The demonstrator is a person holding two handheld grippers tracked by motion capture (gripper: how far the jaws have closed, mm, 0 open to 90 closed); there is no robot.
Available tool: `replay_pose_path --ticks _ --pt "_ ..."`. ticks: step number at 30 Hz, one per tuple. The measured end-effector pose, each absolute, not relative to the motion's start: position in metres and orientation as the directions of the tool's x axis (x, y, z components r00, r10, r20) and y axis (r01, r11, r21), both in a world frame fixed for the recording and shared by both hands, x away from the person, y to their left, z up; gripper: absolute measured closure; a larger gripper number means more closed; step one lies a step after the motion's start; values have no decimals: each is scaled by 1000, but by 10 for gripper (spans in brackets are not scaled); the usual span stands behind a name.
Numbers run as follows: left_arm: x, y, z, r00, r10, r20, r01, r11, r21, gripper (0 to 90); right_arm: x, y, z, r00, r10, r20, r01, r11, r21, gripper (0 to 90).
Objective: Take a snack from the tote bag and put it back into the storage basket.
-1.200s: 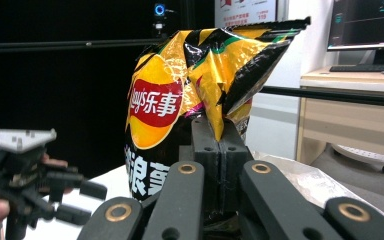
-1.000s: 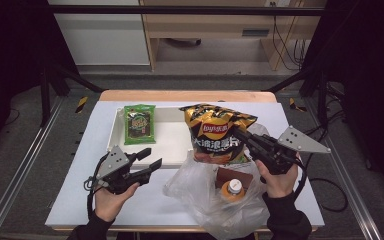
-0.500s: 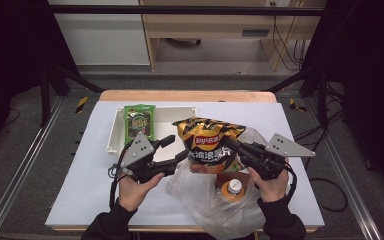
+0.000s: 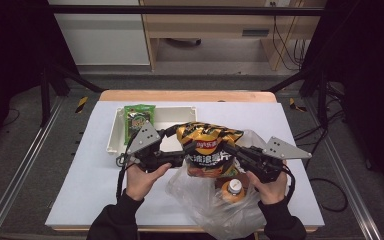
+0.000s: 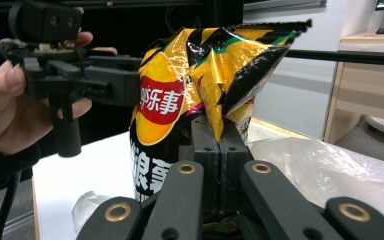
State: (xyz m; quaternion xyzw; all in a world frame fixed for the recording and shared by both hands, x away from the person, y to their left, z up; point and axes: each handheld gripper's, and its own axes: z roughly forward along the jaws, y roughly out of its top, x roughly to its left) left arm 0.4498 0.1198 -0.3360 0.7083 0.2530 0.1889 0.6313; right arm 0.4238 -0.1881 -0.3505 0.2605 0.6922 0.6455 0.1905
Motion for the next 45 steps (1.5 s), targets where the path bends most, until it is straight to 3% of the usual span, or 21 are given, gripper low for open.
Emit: replay_pose_path --ticks 5,10,14,22,26,31,33,36,39,45 --pt "450 118 -337 809 587 -31 113 -105 988 255 426 -183 -354 -797 601 67 128 59 990 897" --pt "449 122 -335 794 606 -48 121 -81 989 514 429 -186 -357 -788 610 84 152 60 987 894" --pt "446 120 -333 796 602 -55 121 -69 990 640 430 -185 -358 -785 614 82 156 68 985 890" --pt "444 110 -335 795 606 -26 132 -130 983 669 431 -184 -361 -776 627 67 162 95 982 885" --pt "443 110 -334 783 622 -11 136 -153 979 822 431 -185 -361 -775 628 64 159 96 983 882" --pt "441 110 -331 771 637 10 136 -180 974 885 431 -184 -361 -775 629 64 163 102 981 858" --pt "440 115 -329 768 641 -6 140 -159 977 890 431 -185 -360 -770 634 66 165 99 981 819" --pt "440 122 -325 769 639 -28 141 -127 982 893 428 -190 -358 -752 657 60 152 83 985 650" --pt "437 127 -320 769 638 -30 126 -105 986 894 422 -204 -351 -725 686 62 141 60 988 557" --pt "433 134 -307 776 628 -55 106 -44 993 894 414 -238 -342 -659 743 116 166 -6 986 495"
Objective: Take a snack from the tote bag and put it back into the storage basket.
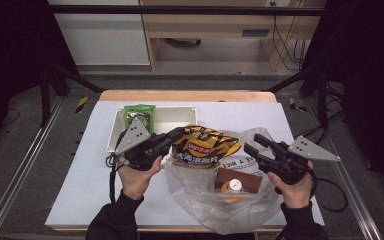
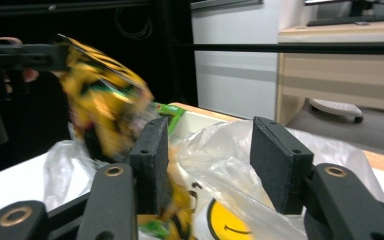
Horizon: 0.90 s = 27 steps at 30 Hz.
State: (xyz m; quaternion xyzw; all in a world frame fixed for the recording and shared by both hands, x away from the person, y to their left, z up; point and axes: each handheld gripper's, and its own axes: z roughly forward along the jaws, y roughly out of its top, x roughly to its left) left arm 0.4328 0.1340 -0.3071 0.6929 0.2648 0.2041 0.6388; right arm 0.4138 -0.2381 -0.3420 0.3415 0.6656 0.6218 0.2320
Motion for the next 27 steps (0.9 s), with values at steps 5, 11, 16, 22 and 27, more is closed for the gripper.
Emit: replay_pose_path --ticks 5,11,16,22,27 --pt "429 133 -293 784 617 -66 89 -6 996 894 410 -251 -347 -641 755 136 181 -23 983 510" --pt "426 123 -278 790 610 -63 63 20 998 894 412 -248 -367 -599 800 35 217 120 969 561" --pt "426 121 -265 795 601 -74 53 53 997 894 415 -252 -397 -582 812 47 294 156 943 603" --pt "428 128 -254 785 613 -87 45 84 995 894 420 -257 -418 -560 826 69 356 165 920 608" --pt "432 123 -249 785 610 -109 55 108 993 894 421 -254 -425 -566 821 75 371 173 913 609"
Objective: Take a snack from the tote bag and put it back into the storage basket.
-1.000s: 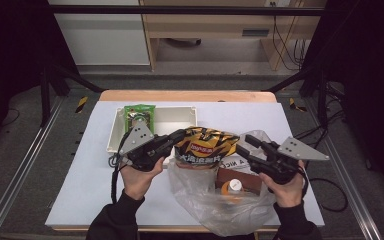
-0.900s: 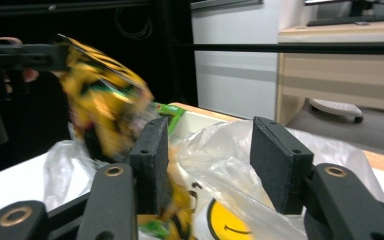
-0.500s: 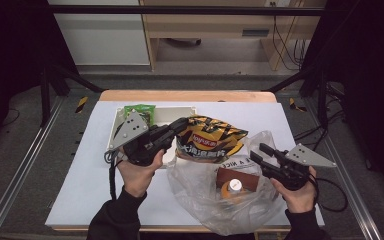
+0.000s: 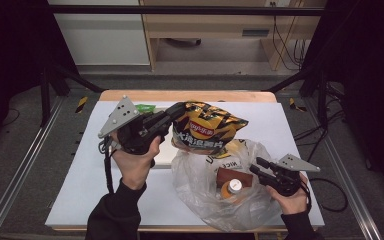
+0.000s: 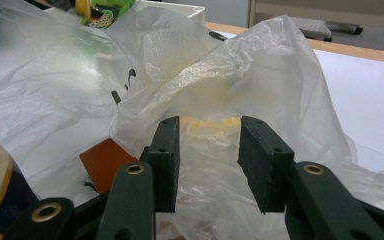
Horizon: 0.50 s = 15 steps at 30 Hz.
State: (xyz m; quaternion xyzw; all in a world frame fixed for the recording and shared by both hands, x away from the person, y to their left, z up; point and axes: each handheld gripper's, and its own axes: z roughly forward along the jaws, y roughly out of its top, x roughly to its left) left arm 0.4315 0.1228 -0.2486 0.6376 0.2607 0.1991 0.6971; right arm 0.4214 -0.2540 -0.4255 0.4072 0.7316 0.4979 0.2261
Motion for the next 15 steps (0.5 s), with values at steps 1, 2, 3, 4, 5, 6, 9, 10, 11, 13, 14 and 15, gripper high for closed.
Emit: replay_pose_path --ticks 1,2,3,4,5,6,9,10,11,13,14,15 --pt "432 119 -249 787 607 -111 57 106 993 894 422 -254 -426 -569 819 76 368 172 914 610" --pt "433 115 -249 790 603 -109 57 105 993 893 422 -253 -426 -574 816 75 365 173 915 611" --pt "433 111 -249 791 603 -102 55 97 994 894 421 -253 -426 -573 816 72 364 176 914 611" --pt "434 108 -249 789 607 -93 49 89 995 894 421 -253 -426 -573 816 72 365 175 914 611" --pt "435 106 -248 786 612 -84 44 80 996 894 421 -253 -426 -575 815 73 364 175 915 611" --pt "436 106 -248 783 616 -82 43 77 996 894 420 -253 -426 -576 815 72 363 176 915 611" --pt "441 108 -248 776 624 -94 52 85 995 895 420 -254 -426 -577 813 75 363 173 916 613" --pt "442 109 -247 773 627 -94 52 84 995 895 420 -255 -426 -576 814 73 362 173 916 615" --pt "443 110 -247 769 632 -90 48 84 995 895 420 -255 -426 -574 815 78 365 170 915 616" --pt "444 114 -245 757 648 -78 36 78 996 896 420 -256 -427 -572 817 75 364 171 916 617" --pt "444 115 -244 752 655 -77 34 79 996 895 420 -256 -427 -571 817 77 366 170 915 618" --pt "445 118 -243 745 663 -74 31 77 997 896 419 -256 -427 -572 816 79 366 168 916 619"
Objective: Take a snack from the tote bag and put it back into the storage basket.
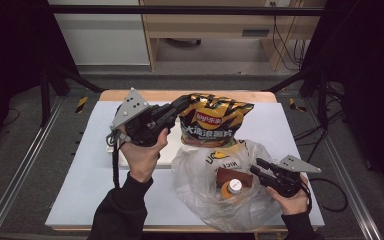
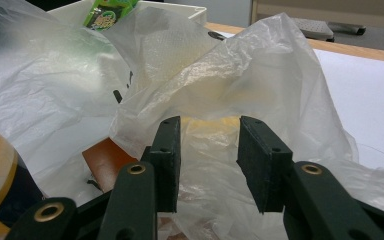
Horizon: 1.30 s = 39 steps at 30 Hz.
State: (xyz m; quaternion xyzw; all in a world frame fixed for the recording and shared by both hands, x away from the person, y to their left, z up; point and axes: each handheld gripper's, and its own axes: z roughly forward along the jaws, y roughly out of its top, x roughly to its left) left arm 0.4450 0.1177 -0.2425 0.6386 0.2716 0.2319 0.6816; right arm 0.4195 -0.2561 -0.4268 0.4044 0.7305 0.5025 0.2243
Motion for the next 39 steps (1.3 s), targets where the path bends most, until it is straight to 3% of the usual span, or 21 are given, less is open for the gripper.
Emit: replay_pose_path --ticks 13,29,39 --pt "463 161 -234 645 758 -97 22 109 994 895 419 -257 -428 -571 818 75 365 171 915 621" --pt "499 193 -269 531 835 -141 88 111 990 895 418 -258 -430 -574 815 74 364 173 915 621" --pt "531 185 -298 514 840 -177 154 113 982 895 417 -259 -431 -575 815 77 362 169 917 621"
